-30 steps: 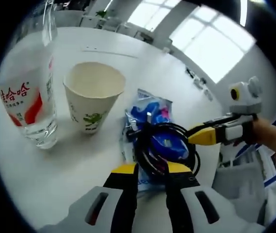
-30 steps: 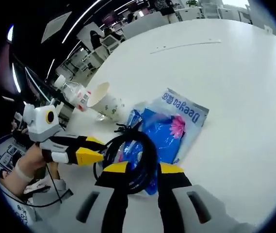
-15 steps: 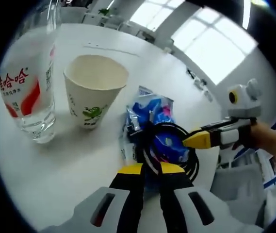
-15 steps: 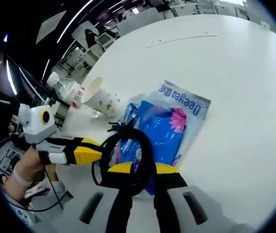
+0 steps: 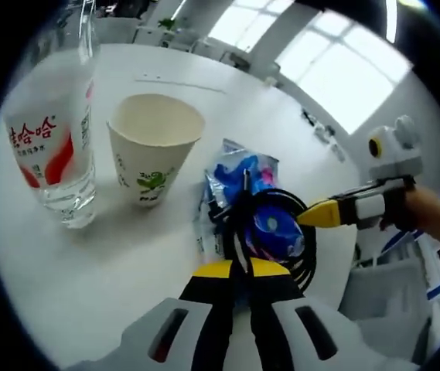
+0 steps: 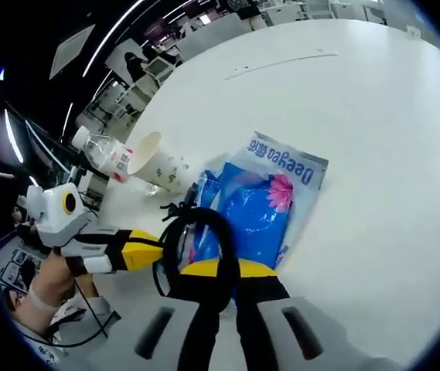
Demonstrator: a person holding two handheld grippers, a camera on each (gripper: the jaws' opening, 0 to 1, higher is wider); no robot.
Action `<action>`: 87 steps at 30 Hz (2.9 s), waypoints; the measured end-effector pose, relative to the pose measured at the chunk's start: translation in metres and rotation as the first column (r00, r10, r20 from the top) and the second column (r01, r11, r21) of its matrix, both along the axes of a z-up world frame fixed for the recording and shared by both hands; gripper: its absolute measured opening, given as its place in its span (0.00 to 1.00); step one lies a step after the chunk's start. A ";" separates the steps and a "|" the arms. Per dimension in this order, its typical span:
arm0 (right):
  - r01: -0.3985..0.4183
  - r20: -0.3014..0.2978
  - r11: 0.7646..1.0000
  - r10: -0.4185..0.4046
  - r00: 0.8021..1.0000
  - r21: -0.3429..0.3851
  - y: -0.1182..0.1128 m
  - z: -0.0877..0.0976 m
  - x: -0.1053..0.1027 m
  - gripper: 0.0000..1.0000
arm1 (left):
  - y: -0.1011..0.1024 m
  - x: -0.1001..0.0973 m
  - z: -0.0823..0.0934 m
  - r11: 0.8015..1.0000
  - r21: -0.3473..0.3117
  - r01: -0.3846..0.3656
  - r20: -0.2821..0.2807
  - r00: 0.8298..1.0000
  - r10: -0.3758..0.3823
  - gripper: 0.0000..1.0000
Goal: Arrange the tabletop items into an orderly group along one side of the table until the central work area is clear of visible clutter.
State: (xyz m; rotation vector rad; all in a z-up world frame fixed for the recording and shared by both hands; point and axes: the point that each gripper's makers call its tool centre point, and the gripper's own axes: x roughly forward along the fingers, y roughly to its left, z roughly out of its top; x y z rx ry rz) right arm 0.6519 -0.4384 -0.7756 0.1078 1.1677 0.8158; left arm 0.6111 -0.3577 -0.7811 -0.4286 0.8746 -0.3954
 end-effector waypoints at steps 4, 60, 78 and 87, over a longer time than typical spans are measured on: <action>-0.007 0.007 1.000 0.007 1.000 0.001 0.000 0.004 -0.002 0.02 | 0.002 0.000 0.005 1.000 0.001 -0.012 -0.004 1.000 0.012 0.00; 0.108 -0.035 0.987 -0.105 0.994 0.120 -0.132 0.033 0.018 0.02 | -0.124 0.033 0.041 0.988 0.101 0.114 0.018 0.993 -0.117 0.00; 0.151 -0.085 0.983 -0.143 0.986 0.101 -0.175 0.010 0.039 0.02 | -0.166 0.056 0.021 0.986 0.085 0.143 -0.007 0.990 -0.143 0.00; 0.152 -0.092 0.984 -0.144 0.985 0.089 -0.186 0.001 0.047 0.02 | -0.178 0.063 0.011 0.987 0.077 0.143 -0.019 0.990 -0.142 0.00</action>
